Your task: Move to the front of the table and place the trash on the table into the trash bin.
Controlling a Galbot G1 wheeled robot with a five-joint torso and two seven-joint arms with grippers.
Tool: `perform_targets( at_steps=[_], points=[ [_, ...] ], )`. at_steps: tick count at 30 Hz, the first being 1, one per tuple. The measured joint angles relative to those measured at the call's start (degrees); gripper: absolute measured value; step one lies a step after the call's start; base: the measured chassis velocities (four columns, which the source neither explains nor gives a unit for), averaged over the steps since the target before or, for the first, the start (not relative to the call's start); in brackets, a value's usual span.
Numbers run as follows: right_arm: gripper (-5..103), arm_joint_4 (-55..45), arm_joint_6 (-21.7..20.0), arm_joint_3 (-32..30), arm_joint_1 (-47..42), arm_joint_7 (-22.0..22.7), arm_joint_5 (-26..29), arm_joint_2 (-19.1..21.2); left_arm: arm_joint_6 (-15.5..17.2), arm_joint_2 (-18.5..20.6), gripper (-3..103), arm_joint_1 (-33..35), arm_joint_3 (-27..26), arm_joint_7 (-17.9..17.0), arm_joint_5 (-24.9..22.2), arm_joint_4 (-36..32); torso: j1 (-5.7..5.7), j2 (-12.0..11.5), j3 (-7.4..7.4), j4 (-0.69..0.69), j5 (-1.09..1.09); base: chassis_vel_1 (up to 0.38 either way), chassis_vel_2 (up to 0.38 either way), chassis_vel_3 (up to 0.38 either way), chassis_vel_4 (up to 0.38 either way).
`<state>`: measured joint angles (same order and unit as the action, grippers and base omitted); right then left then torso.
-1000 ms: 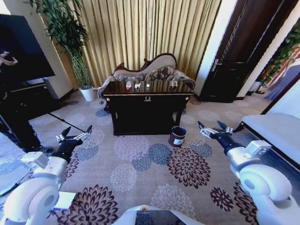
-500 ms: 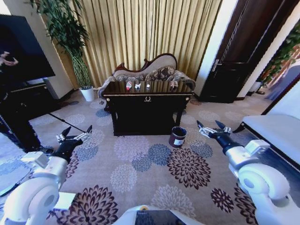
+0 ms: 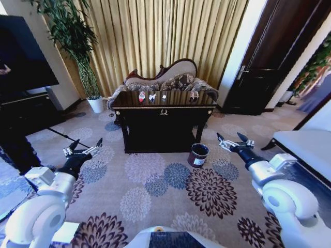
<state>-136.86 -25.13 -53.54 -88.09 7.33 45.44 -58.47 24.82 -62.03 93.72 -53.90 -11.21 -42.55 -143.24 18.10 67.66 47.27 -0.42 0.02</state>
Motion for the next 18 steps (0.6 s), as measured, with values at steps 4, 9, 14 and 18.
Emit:
perform_targets(
  at_steps=[4,9,14,18],
  points=[
    [100,0.2,0.0,0.0,0.2,0.0,0.1,0.0,0.0,0.0,100,0.0,0.0,0.0,0.0,0.0,-0.01,0.0,-0.01,-0.02,0.0,-0.127,0.082,0.102,-0.118],
    [100,0.6,0.1,0.0,0.3,0.0,0.1,0.0,0.0,-0.1,100,0.0,0.1,0.0,0.0,0.0,-0.03,0.0,-0.01,-0.01,-0.03,-0.112,0.126,0.104,-0.131],
    [100,0.6,0.1,0.1,0.5,-0.1,0.1,0.0,0.0,-0.1,100,0.0,0.0,0.0,0.1,0.0,-0.01,0.0,-0.01,0.0,-0.04,-0.134,0.168,0.142,-0.156],
    [100,0.7,0.1,0.1,0.6,-0.1,0.1,0.0,0.0,-0.3,100,0.1,0.1,0.1,0.1,0.0,0.0,0.0,0.0,0.01,-0.01,-0.143,0.156,0.15,-0.141]
  ],
)
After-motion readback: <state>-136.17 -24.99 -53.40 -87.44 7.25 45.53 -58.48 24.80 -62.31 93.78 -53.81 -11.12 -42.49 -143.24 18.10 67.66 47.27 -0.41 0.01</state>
